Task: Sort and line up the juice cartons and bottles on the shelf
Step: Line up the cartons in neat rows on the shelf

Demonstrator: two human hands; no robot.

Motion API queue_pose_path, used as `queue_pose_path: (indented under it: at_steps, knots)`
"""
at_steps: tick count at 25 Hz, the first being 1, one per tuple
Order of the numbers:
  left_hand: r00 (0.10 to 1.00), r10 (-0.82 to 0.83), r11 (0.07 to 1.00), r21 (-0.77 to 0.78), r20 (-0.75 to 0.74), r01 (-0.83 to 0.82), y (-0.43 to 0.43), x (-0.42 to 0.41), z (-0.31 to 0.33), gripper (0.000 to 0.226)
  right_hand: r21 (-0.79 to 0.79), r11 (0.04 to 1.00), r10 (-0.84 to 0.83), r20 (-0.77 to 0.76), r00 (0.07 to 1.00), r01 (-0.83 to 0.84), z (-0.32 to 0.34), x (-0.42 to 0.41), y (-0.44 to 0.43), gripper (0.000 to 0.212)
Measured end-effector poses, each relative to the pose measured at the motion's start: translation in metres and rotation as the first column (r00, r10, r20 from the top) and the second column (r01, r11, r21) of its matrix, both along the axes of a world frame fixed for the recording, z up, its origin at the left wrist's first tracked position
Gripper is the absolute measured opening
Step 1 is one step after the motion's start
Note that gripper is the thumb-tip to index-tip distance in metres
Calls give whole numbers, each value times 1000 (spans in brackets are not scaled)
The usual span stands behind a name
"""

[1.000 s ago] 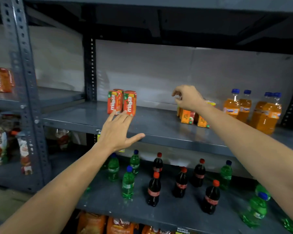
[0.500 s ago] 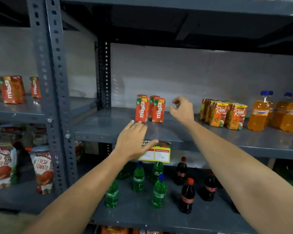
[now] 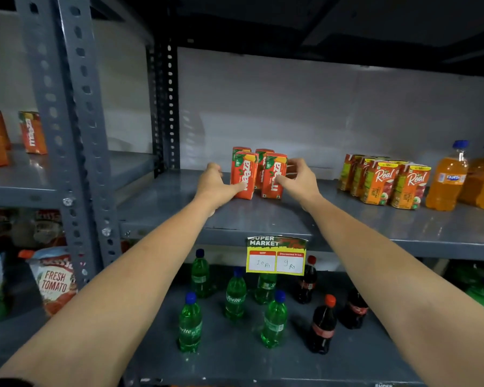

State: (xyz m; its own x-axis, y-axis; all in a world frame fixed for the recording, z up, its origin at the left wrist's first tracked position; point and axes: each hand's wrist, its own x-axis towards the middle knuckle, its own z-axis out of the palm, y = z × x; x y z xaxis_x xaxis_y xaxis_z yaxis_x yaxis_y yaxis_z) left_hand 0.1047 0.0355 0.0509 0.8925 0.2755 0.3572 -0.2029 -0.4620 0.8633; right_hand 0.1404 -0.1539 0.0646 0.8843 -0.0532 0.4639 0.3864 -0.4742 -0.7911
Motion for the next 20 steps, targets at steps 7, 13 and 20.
queue_pose_path:
  at_steps: [7, 13, 20]
  knots:
    - [982, -181, 982, 33, -59, 184, 10, 26, 9, 55, 108, 989, 110, -92, 990, -100, -4, 18, -8, 36]
    - [996, -74, 995, 69, -40, 77, 16, 31, 11, 56, 95, 981, 177, -69, 982, -171, -6, 17, -5, 46]
    - [993, -97, 995, 9, -61, 97, 21, 29, 10, 54, 68, 975, 217, -65, 974, -212, -6, 10, -3, 50]
